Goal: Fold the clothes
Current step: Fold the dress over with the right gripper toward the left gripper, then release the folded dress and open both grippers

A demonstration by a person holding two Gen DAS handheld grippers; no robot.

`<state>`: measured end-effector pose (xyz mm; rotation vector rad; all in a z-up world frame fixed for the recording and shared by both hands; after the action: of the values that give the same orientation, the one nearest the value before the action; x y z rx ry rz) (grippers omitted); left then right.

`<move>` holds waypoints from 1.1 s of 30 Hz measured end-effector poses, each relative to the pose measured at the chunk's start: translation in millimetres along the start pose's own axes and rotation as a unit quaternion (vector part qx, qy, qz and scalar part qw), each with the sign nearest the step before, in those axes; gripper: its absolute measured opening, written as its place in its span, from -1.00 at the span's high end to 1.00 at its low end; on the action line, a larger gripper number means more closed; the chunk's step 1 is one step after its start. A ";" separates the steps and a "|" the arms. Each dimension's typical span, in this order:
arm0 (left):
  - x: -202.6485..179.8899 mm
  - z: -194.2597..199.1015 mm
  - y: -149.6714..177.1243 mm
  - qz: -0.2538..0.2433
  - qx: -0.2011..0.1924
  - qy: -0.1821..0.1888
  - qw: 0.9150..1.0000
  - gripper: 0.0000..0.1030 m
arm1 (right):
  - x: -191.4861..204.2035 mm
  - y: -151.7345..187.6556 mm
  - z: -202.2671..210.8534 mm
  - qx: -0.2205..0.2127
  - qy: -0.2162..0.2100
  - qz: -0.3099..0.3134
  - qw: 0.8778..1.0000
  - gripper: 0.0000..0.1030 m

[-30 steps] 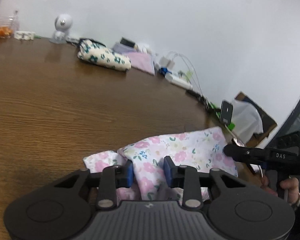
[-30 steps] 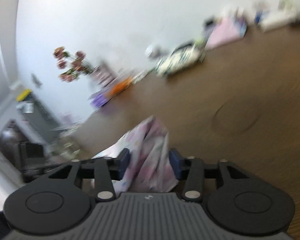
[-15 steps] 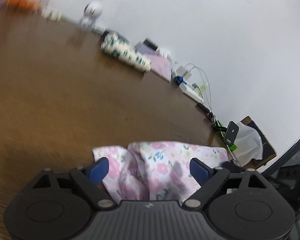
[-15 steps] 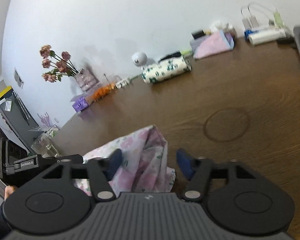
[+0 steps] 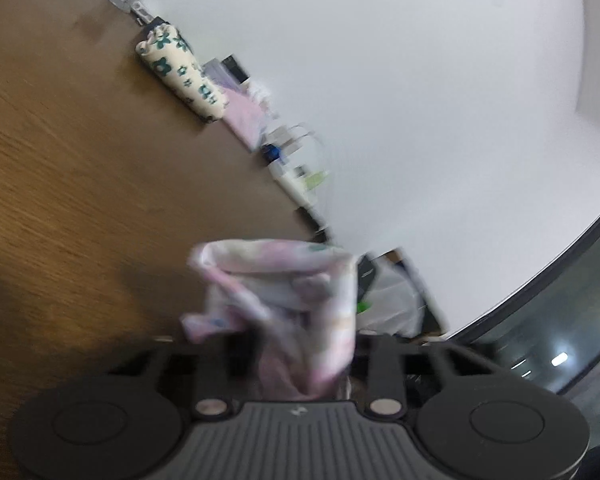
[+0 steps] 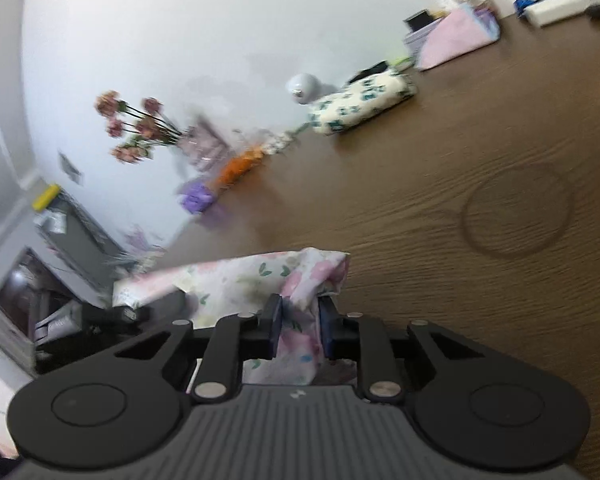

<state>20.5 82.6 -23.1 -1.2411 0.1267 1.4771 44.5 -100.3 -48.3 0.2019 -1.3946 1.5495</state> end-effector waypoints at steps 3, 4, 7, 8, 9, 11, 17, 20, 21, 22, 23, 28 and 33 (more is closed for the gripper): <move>10.6 3.2 3.4 -0.013 -0.012 -0.047 0.999 0.13 | -4.5 0.2 5.3 0.007 0.028 0.009 1.000 0.19; 10.6 6.1 3.8 -0.021 -0.017 -0.052 0.998 0.02 | -2.1 -2.0 9.6 -0.002 0.036 0.020 0.999 0.05; 8.1 12.4 4.5 -0.040 -0.032 -0.071 0.996 -0.31 | 9.6 -11.5 25.0 -0.035 0.055 0.054 0.996 0.05; 7.6 13.3 4.8 -0.046 -0.035 -0.078 0.995 -0.34 | 16.7 -15.8 30.1 -0.048 0.056 0.066 0.995 0.05; 6.8 13.6 5.2 -0.052 -0.037 -0.085 0.994 -0.45 | 26.4 -19.8 35.1 -0.060 0.055 0.083 0.993 0.05; 5.5 18.1 5.4 -0.061 -0.043 -0.097 0.992 -0.53 | 49.2 -19.7 38.4 -0.064 0.047 0.134 0.988 0.05; 9.3 57.5 -4.8 -0.058 -0.089 -0.110 0.988 -0.59 | 71.7 13.5 -1.5 0.017 0.044 0.202 0.978 0.29; 13.4 85.0 -15.4 -0.050 -0.139 -0.142 0.979 -0.56 | 64.0 31.4 -22.3 0.065 0.052 0.194 0.977 0.29; 11.5 93.6 -19.8 -0.051 -0.158 -0.150 0.975 -0.53 | 64.3 33.7 -22.9 0.071 0.053 0.201 0.976 0.29; 4.1 98.3 -23.1 -0.057 -0.171 -0.146 0.973 -0.46 | 63.9 35.6 -22.0 0.073 0.052 0.205 0.975 0.30; -8.1 98.1 -24.2 -0.068 -0.176 -0.132 0.973 -0.43 | 62.9 37.7 -21.1 0.072 0.049 0.207 0.974 0.30; -50.8 44.5 -7.8 -0.167 -0.134 -0.149 0.965 0.28 | 61.0 45.9 -12.6 0.073 0.042 0.222 0.971 0.30; -8.3 8.9 12.0 -0.132 -0.086 -0.224 0.962 0.64 | 65.8 24.8 17.7 0.025 0.047 0.194 0.980 0.31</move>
<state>4.1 78.8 -19.6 -0.9838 -0.4634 1.5150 -14.1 -74.9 -13.9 -0.1214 -1.3765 1.8880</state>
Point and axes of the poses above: each gripper's, at about its wrist camera, not at the fingertips, and z roughly against the way its jaws point, x to its left, y to its underside, the point moved 10 cm from there along -z, roughly the way its jaws point, and after that the axes turned 8 degrees about -y, right-handed, at the moved point
